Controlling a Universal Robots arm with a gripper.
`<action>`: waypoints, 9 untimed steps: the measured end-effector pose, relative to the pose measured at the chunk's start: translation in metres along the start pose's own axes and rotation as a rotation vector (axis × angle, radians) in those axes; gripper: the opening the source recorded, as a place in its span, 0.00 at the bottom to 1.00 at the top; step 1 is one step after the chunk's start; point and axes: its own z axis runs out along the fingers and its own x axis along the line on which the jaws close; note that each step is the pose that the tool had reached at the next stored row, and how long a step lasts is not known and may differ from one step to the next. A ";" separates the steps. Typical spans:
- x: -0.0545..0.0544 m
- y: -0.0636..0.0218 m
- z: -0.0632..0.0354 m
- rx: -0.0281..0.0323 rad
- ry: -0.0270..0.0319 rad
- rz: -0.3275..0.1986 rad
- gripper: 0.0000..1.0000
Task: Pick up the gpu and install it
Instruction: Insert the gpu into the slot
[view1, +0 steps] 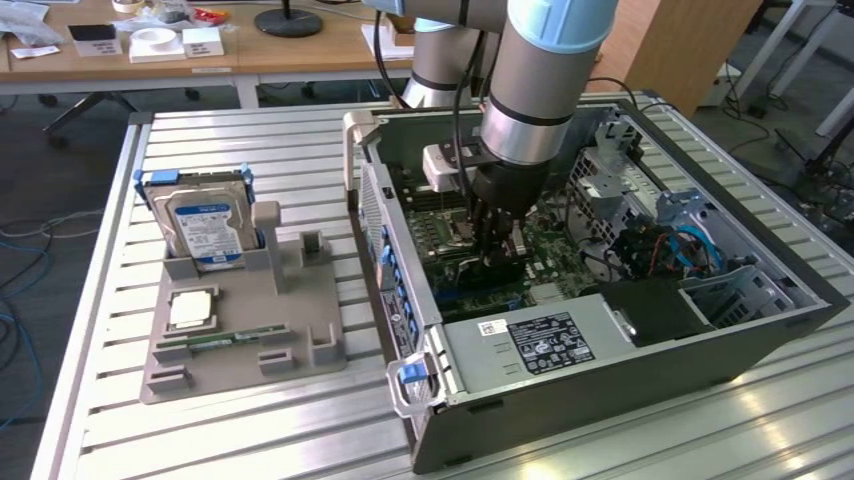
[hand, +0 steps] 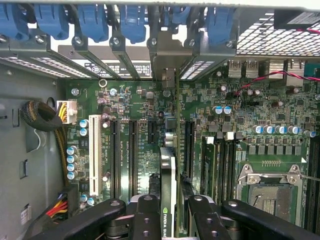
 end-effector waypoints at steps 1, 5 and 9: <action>0.000 0.0000 0.0000 0.0000 0.0000 0.000 0.26; 0.000 0.0004 0.0003 -0.0008 -0.0012 0.001 0.26; 0.000 0.0000 0.0001 0.0001 -0.0002 0.000 0.39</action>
